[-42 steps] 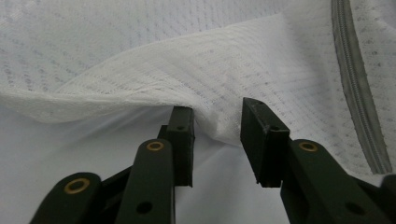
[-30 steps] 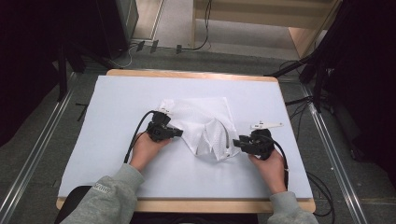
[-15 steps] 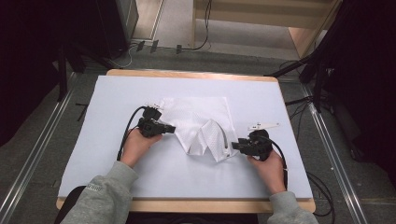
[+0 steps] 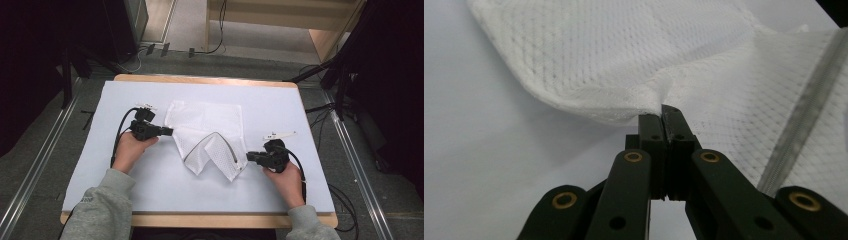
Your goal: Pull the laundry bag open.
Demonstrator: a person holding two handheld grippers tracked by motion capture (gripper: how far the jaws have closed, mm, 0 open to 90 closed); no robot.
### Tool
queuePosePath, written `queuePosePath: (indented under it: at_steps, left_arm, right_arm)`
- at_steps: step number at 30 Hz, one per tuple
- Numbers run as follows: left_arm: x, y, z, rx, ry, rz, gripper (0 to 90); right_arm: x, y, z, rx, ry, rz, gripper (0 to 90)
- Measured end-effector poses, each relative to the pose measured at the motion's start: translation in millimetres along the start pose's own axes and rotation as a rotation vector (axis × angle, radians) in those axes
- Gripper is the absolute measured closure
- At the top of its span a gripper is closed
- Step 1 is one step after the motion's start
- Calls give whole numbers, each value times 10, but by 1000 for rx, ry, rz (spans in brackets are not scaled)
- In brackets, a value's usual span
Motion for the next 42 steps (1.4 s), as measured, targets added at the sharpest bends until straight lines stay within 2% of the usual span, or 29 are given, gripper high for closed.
queuePosePath:
  at_steps: [1, 2, 3, 6, 8, 11, 15, 17, 19, 23, 26, 32, 38, 42]
  left_arm:
    - [0, 0, 0, 0, 0, 0, 900]
    - [-16, -56, -5, -13, -2, -2, 900]
    - [-16, -56, -5, -13, -2, -2, 900]
    - [-25, -178, -17, -41, 0, -18, 900]
    - [-28, -209, -24, -43, 0, -20, 900]
    - [-36, -308, -51, -42, 9, -43, 900]
    - [-20, -423, -59, -72, 18, -52, 900]
    - [-17, -445, -48, -92, 11, -39, 893]
    - [-25, -443, -47, -93, 13, -40, 855]
    - [-88, -360, 0, -68, 21, -37, 770]
    - [-150, -333, 45, -66, 28, -42, 698]
    - [-255, -196, 171, -47, 42, -35, 636]
    - [-310, -48, 322, -17, 31, -30, 602]
    - [-340, 132, 464, 19, 27, -2, 580]
  right_arm:
    - [0, 0, 0, 0, 0, 0, 867]
    - [6, -25, -6, -1, -5, -6, 900]
    - [6, -25, -6, -1, -5, -6, 900]
    - [9, -71, -30, -25, -4, -17, 900]
    - [11, -80, -37, -28, 0, -15, 900]
    - [14, -110, -51, -34, 0, -18, 900]
    - [33, -129, -63, -42, -1, -16, 899]
    - [48, -135, -69, -47, 0, -17, 873]
    - [70, -149, -79, -52, 1, -17, 837]
    - [106, -172, -94, -65, -3, -15, 796]
    - [128, -178, -114, -71, 3, -12, 765]
    - [167, -172, -159, -86, 6, -13, 728]
    - [205, -167, -202, -98, 8, -12, 702]
    - [250, -155, -244, -100, 7, -15, 693]
Point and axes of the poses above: each handheld gripper's, and its own axes: x roughly forward along the jaws, z roughly out of its underside, y roughly to its right, the point moved 6 cm from there along x, roughly forward along the jaws, and after that the axes turned 11 degrees about -x, right-handed, at the moved point
